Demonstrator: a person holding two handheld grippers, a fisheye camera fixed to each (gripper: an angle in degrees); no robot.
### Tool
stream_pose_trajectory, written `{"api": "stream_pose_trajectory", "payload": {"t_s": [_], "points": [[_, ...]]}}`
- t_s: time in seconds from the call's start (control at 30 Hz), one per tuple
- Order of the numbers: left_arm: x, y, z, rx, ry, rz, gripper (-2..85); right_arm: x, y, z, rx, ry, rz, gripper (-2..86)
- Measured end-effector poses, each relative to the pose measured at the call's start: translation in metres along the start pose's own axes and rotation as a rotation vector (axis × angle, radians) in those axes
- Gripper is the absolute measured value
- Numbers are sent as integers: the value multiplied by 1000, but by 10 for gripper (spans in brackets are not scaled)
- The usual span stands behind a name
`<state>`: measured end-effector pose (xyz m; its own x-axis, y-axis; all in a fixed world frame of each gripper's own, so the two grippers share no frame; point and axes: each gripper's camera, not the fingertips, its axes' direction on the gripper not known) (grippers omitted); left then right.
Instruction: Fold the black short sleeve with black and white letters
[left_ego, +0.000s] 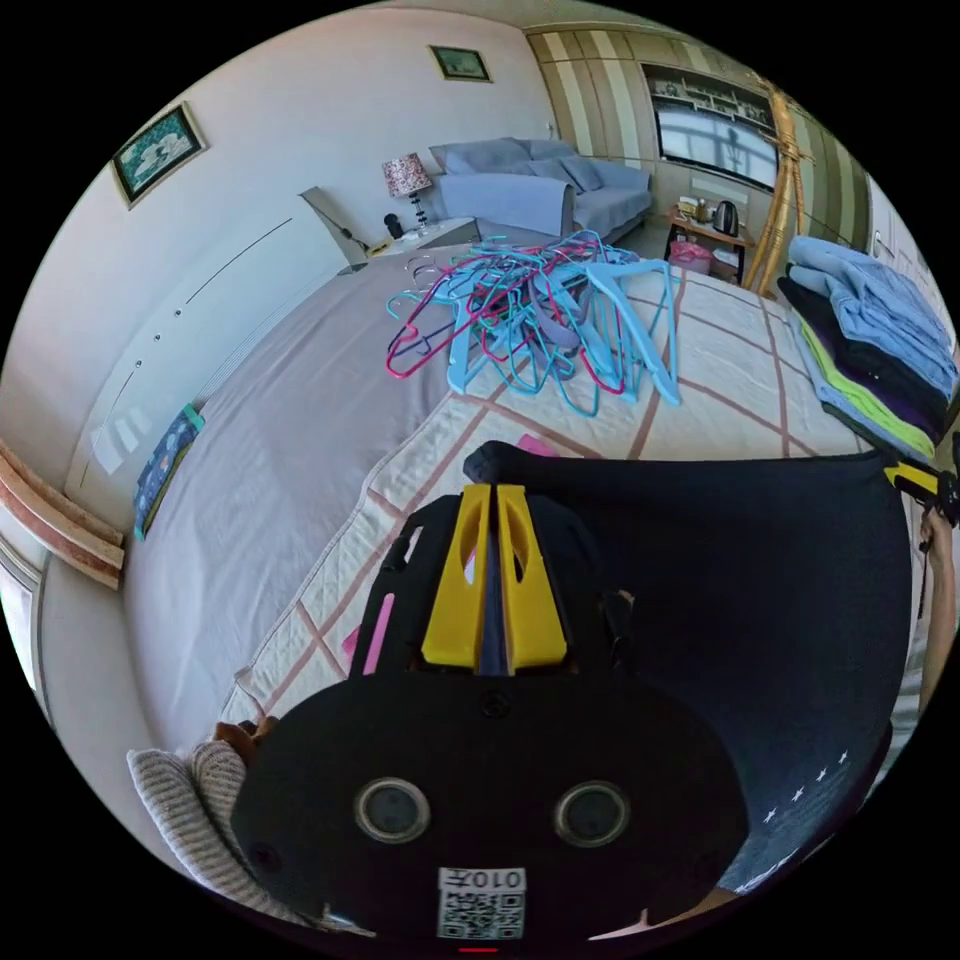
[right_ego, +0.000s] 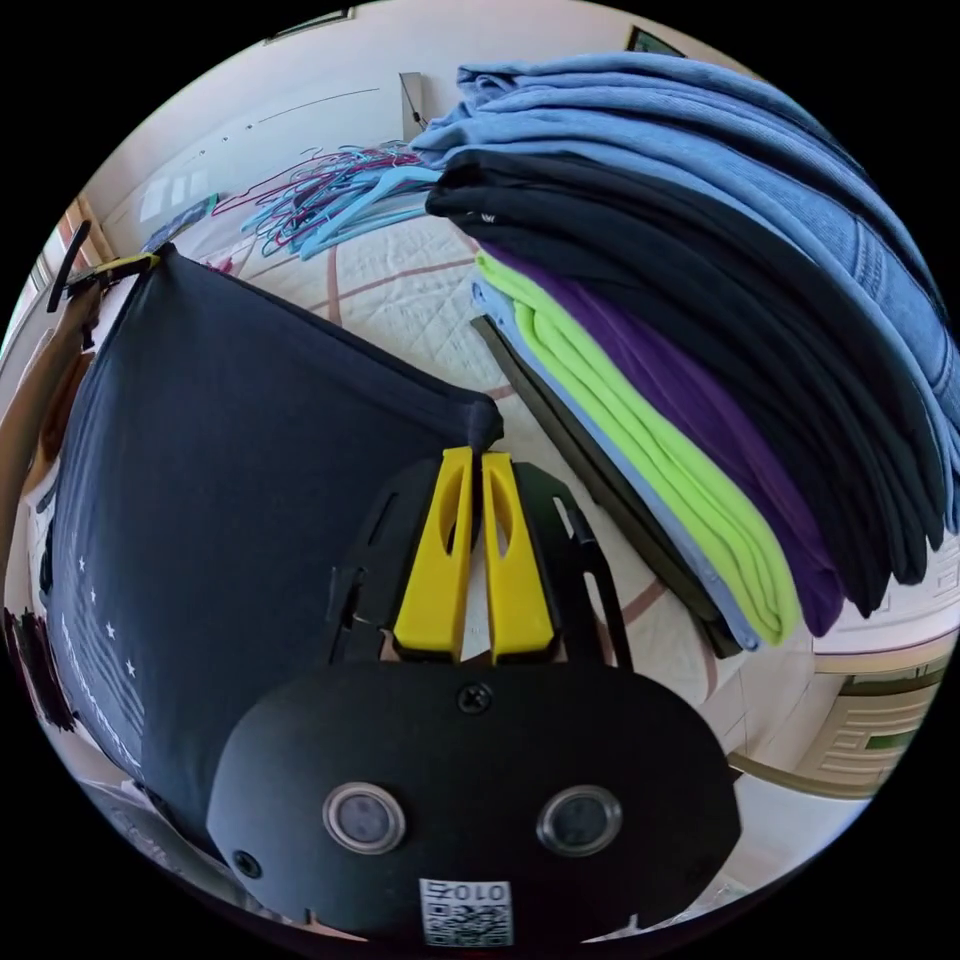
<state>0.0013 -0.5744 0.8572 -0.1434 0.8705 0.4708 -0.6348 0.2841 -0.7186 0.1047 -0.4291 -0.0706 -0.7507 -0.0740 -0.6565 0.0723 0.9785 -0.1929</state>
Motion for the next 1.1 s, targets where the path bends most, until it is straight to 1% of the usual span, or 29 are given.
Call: {"api": "stream_pose_trajectory", "payload": {"t_s": [0.1, 0.23, 0.3, 0.33, 0.37, 0.43, 0.5, 0.53, 0.57, 0.6, 0.67, 0.7, 0.77, 0.83, 0.9, 0.97, 1.03, 1.1], "points": [[8, 3, 5, -69, 21, -3, 4, -7, 2, 12, -27, 27, -12, 27], [-1, 11, -7, -106, 159, -142, 23, -6, 7, 10, -13, 31, -3, 35], [-11, 18, -31, -4, 233, -238, 32, 7, 12, 4, 16, -21, 26, 49], [-21, 23, -49, 67, 310, -304, 37, 12, 15, 1, 27, -38, 37, 53], [-29, 27, -68, 104, 365, -362, 40, 22, 22, -7, 56, -69, 63, 57], [-33, 39, -102, 162, 347, -425, 42, 38, 39, -24, 109, -77, 117, 59], [-24, 53, -141, 226, 285, -428, 44, 44, 70, -53, 170, -27, 142, 58], [-8, 62, -167, 260, 269, -366, 44, 43, 79, -59, 179, -16, 134, 57], [15, 71, -189, 265, 285, -266, 44, 37, 97, -71, 180, -7, 104, 58], [28, 77, -199, 256, 295, -216, 45, 29, 117, -81, 174, 4, 74, 59], [93, 115, -248, 240, 290, -10, 46, 17, 152, -96, 176, 26, 41, 62], [111, 129, -262, 251, 267, 28, 46, 10, 177, -107, 182, 33, 32, 64], [181, 187, -317, 315, 178, 160, 43, 1, 214, -121, 187, 20, 19, 64], [227, 230, -354, 367, 161, 218, 40, -6, 249, -133, 191, -3, -3, 65], [272, 269, -384, 380, 212, 283, 35, -19, 293, -141, 151, 20, -56, 66], [333, 321, -418, 357, 342, 358, 26, -28, 326, -145, 131, 34, -84, 67], [380, 362, -444, 350, 435, 434, 20, -35, 358, -147, 112, -2, -87, 67], [428, 401, -473, 330, 468, 532, 18, -44, 396, -150, 78, -56, -93, 69]]}}
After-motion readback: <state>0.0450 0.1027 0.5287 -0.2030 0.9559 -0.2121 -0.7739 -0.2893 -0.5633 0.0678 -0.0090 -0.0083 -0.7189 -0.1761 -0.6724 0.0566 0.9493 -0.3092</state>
